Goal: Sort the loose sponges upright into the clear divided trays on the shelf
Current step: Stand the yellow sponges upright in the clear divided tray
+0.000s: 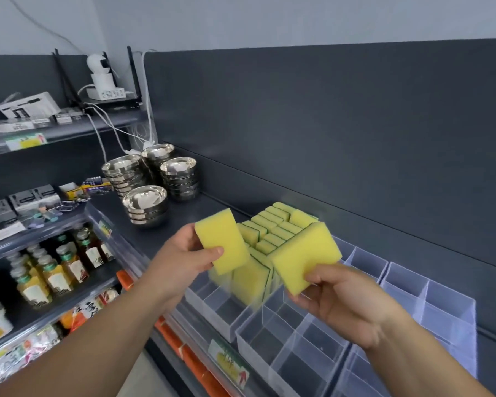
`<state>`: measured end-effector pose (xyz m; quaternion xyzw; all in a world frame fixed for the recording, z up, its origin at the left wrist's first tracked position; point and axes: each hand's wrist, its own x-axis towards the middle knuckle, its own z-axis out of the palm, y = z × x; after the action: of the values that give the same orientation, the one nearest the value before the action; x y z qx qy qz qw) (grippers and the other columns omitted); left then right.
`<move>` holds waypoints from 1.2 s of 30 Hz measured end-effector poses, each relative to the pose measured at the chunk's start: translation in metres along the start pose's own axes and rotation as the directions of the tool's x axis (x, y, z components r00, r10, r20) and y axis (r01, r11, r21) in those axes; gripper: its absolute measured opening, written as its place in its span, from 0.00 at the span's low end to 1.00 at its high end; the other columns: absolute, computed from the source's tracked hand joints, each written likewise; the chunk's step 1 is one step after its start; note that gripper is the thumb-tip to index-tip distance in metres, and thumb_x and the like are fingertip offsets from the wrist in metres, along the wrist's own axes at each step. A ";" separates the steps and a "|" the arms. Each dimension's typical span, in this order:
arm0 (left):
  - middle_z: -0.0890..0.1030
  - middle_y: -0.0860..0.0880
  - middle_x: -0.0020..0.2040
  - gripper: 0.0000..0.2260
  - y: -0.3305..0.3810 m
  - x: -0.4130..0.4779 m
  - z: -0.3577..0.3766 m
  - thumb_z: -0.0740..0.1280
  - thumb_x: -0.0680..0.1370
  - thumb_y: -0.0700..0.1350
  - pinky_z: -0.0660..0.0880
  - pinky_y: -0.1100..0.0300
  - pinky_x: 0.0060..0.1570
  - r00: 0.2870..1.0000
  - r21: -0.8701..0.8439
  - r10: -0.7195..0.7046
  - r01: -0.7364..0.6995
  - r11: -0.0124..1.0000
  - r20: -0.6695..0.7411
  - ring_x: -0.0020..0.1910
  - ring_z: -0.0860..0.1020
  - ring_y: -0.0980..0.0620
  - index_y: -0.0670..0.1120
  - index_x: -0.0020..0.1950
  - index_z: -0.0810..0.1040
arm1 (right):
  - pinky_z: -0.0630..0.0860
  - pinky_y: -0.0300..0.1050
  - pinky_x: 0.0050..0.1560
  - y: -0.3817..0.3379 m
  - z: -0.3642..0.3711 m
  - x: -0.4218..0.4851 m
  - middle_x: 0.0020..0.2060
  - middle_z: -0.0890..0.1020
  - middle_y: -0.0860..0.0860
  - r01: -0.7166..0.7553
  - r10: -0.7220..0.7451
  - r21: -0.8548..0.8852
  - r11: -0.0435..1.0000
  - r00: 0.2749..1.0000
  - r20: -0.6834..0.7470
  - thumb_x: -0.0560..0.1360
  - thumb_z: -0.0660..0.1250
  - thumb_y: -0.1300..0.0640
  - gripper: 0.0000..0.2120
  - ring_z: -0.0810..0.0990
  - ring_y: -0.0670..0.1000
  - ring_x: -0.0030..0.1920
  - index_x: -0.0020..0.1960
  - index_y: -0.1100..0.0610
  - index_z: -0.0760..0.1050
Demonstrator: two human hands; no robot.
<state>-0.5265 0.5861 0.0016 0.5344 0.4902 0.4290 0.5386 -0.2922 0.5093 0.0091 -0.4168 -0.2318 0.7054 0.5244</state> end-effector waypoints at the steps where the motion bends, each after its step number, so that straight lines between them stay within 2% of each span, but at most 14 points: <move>1: 0.83 0.49 0.54 0.20 0.000 0.009 -0.005 0.70 0.73 0.34 0.76 0.50 0.58 0.999 0.011 -0.009 0.008 1.000 0.043 0.55 0.81 0.49 0.50 0.61 0.74 | 0.78 0.57 0.56 0.000 0.001 0.003 0.51 0.81 0.60 0.002 -0.002 0.008 1.000 1.000 0.005 0.70 0.61 0.72 0.20 0.78 0.56 0.47 0.62 0.65 0.73; 3: 0.83 0.48 0.53 0.21 0.000 0.026 -0.014 0.69 0.73 0.32 0.78 0.53 0.53 0.989 0.023 -0.030 0.027 0.999 0.145 0.53 0.81 0.49 0.50 0.62 0.74 | 0.80 0.55 0.53 0.000 0.008 0.007 0.49 0.78 0.60 0.032 -0.033 0.035 0.999 0.999 0.001 0.63 0.69 0.68 0.25 0.76 0.56 0.47 0.60 0.62 0.72; 5: 0.84 0.49 0.51 0.21 -0.002 0.043 -0.024 0.68 0.74 0.31 0.79 0.57 0.48 0.960 0.041 -0.052 0.043 0.998 0.273 0.51 0.82 0.50 0.51 0.61 0.74 | 0.81 0.53 0.51 0.004 0.021 0.012 0.47 0.78 0.58 0.082 -0.081 0.051 0.995 0.996 -0.027 0.60 0.71 0.64 0.26 0.78 0.56 0.45 0.58 0.59 0.73; 8: 0.84 0.49 0.51 0.20 -0.002 0.065 -0.039 0.68 0.74 0.32 0.80 0.60 0.46 0.887 0.100 -0.101 0.062 0.993 0.450 0.51 0.83 0.51 0.51 0.60 0.74 | 0.81 0.52 0.51 0.012 0.049 0.020 0.45 0.80 0.56 0.149 -0.143 0.045 0.988 0.983 -0.112 0.63 0.68 0.61 0.20 0.80 0.55 0.41 0.55 0.59 0.74; 12: 0.83 0.47 0.53 0.20 -0.003 0.093 -0.063 0.68 0.74 0.31 0.79 0.56 0.52 0.799 0.101 -0.123 0.078 0.992 0.588 0.53 0.82 0.50 0.48 0.62 0.73 | 0.82 0.50 0.46 0.037 0.083 0.033 0.44 0.81 0.56 0.229 -0.212 0.055 0.972 0.952 -0.221 0.66 0.67 0.63 0.18 0.81 0.54 0.39 0.55 0.60 0.74; 15: 0.83 0.45 0.54 0.20 -0.009 0.108 -0.076 0.67 0.73 0.30 0.78 0.55 0.54 0.722 0.117 -0.142 0.085 0.989 0.677 0.54 0.82 0.48 0.48 0.61 0.74 | 0.82 0.46 0.38 0.057 0.098 0.035 0.39 0.82 0.54 0.271 -0.259 -0.008 0.963 0.913 -0.315 0.74 0.62 0.67 0.07 0.82 0.52 0.37 0.49 0.59 0.75; 17: 0.83 0.48 0.53 0.21 -0.016 0.115 -0.082 0.70 0.72 0.31 0.76 0.56 0.58 0.693 0.203 -0.140 -0.009 0.979 0.707 0.55 0.81 0.50 0.50 0.60 0.75 | 0.80 0.44 0.36 0.069 0.105 0.035 0.36 0.83 0.53 0.261 -0.265 -0.060 0.963 0.888 -0.376 0.76 0.60 0.68 0.09 0.82 0.50 0.36 0.48 0.58 0.75; 20: 0.84 0.54 0.51 0.21 -0.023 0.119 -0.080 0.74 0.70 0.38 0.75 0.55 0.59 0.676 0.322 -0.106 -0.201 0.925 0.729 0.53 0.81 0.55 0.56 0.57 0.76 | 0.79 0.40 0.36 0.082 0.113 0.037 0.40 0.84 0.54 0.236 -0.269 -0.131 0.963 0.870 -0.413 0.76 0.59 0.70 0.11 0.83 0.49 0.38 0.55 0.62 0.75; 23: 0.83 0.60 0.49 0.21 -0.029 0.116 -0.072 0.76 0.69 0.42 0.76 0.61 0.51 0.657 0.349 -0.028 -0.363 0.864 0.753 0.48 0.81 0.62 0.62 0.54 0.75 | 0.80 0.43 0.44 0.090 0.120 0.044 0.51 0.84 0.57 0.204 -0.271 -0.198 0.959 0.869 -0.413 0.76 0.61 0.70 0.14 0.84 0.54 0.48 0.59 0.62 0.74; 25: 0.82 0.62 0.48 0.22 -0.032 0.115 -0.071 0.76 0.68 0.44 0.75 0.67 0.48 0.653 0.346 0.021 -0.428 0.835 0.757 0.47 0.79 0.65 0.66 0.52 0.74 | 0.81 0.46 0.50 0.097 0.124 0.052 0.54 0.82 0.58 0.156 -0.289 -0.318 0.935 0.853 -0.434 0.73 0.65 0.68 0.17 0.83 0.56 0.53 0.61 0.60 0.73; 28: 0.81 0.62 0.52 0.23 -0.035 0.115 -0.077 0.75 0.70 0.44 0.76 0.66 0.52 0.629 0.330 0.022 -0.437 0.837 0.777 0.50 0.79 0.66 0.66 0.57 0.72 | 0.81 0.49 0.53 0.110 0.129 0.064 0.51 0.81 0.58 0.044 -0.366 -0.501 0.865 0.739 -0.566 0.70 0.68 0.64 0.18 0.81 0.55 0.51 0.59 0.56 0.73; 30: 0.80 0.62 0.54 0.22 -0.036 0.117 -0.082 0.73 0.73 0.44 0.76 0.63 0.56 0.604 0.317 0.014 -0.437 0.842 0.797 0.52 0.79 0.65 0.62 0.61 0.71 | 0.81 0.41 0.44 0.114 0.135 0.068 0.46 0.80 0.54 -0.068 -0.440 -0.630 0.773 0.658 -0.611 0.73 0.66 0.63 0.15 0.80 0.51 0.45 0.57 0.52 0.71; 32: 0.80 0.62 0.55 0.21 -0.038 0.119 -0.085 0.70 0.75 0.42 0.75 0.63 0.57 0.585 0.313 0.014 -0.453 0.835 0.811 0.54 0.78 0.66 0.62 0.63 0.71 | 0.72 0.31 0.30 0.117 0.138 0.072 0.42 0.78 0.50 -0.172 -0.513 -0.747 0.643 0.627 -0.586 0.74 0.64 0.62 0.15 0.77 0.46 0.36 0.59 0.50 0.68; 36: 0.77 0.63 0.59 0.20 -0.045 0.121 -0.087 0.67 0.77 0.44 0.74 0.63 0.60 0.570 0.307 0.038 -0.496 0.812 0.821 0.57 0.76 0.65 0.63 0.64 0.69 | 0.68 0.31 0.28 0.124 0.140 0.084 0.37 0.75 0.45 -0.284 -0.618 -0.864 0.416 0.609 -0.498 0.74 0.62 0.61 0.16 0.74 0.44 0.34 0.61 0.51 0.67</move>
<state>-0.5967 0.7161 -0.0476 0.8582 0.2083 0.0863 0.4612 -0.4848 0.5604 -0.0389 -0.8535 -0.3645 0.1507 0.3405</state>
